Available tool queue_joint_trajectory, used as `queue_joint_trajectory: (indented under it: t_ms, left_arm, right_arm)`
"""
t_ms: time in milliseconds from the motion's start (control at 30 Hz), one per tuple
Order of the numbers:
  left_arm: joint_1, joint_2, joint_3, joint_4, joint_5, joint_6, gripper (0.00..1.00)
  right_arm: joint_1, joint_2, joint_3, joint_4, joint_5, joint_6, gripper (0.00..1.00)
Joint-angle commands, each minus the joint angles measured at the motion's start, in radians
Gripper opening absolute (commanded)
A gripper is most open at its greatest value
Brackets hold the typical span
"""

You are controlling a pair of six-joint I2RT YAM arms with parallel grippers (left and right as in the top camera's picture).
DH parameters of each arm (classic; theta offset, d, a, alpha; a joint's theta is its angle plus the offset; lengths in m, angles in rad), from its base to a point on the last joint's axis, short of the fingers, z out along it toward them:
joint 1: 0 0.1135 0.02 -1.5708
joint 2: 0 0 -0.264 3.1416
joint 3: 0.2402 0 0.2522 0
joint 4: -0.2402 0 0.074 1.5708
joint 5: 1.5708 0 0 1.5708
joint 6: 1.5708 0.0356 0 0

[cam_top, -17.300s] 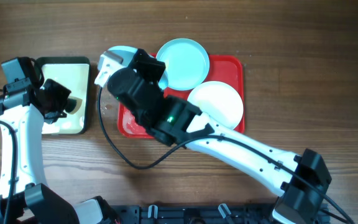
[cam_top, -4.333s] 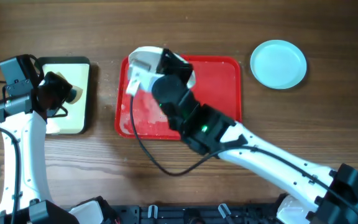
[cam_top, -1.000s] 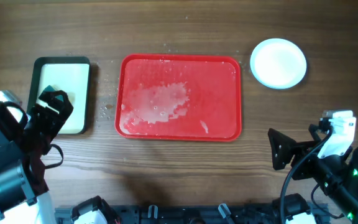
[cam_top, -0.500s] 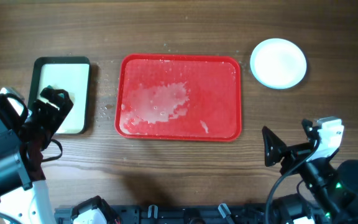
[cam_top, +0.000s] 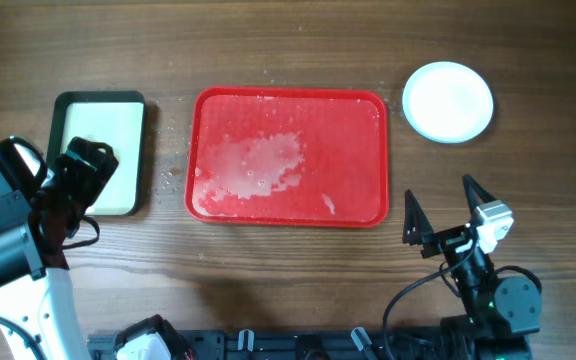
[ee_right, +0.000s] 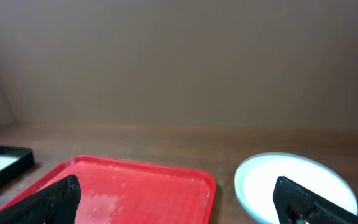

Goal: Clean dirty plates on tray and stack at the side
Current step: 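Release the sponge into the water tray and retract the right gripper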

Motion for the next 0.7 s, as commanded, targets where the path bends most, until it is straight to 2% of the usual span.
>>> queue_joint_trajectory:
  t_ms: [0,100,233,367,667]
  left_arm:
    - [-0.002,0.006,-0.004,0.002,0.019,0.001,1.00]
    - [-0.002,0.006,-0.004,0.002,0.019,0.002,1.00]
    - [-0.002,0.006,-0.004,0.002,0.019,0.002,1.00]
    - [-0.002,0.006,-0.004,0.002,0.019,0.002,1.00]
    - [-0.002,0.006,-0.004,0.002,0.019,0.002,1.00]
  right_arm:
    - [-0.015,-0.017,-0.060,0.082,-0.015,-0.044,1.00]
    - [-0.022,-0.017,-0.129,0.193,-0.011,-0.058,1.00]
    - [-0.059,-0.017,-0.136,0.180,0.007,-0.057,1.00]
    - [-0.072,-0.017,-0.136,0.058,0.080,-0.068,1.00]
    - [-0.072,-0.017,-0.136,0.058,0.079,-0.084,1.00]
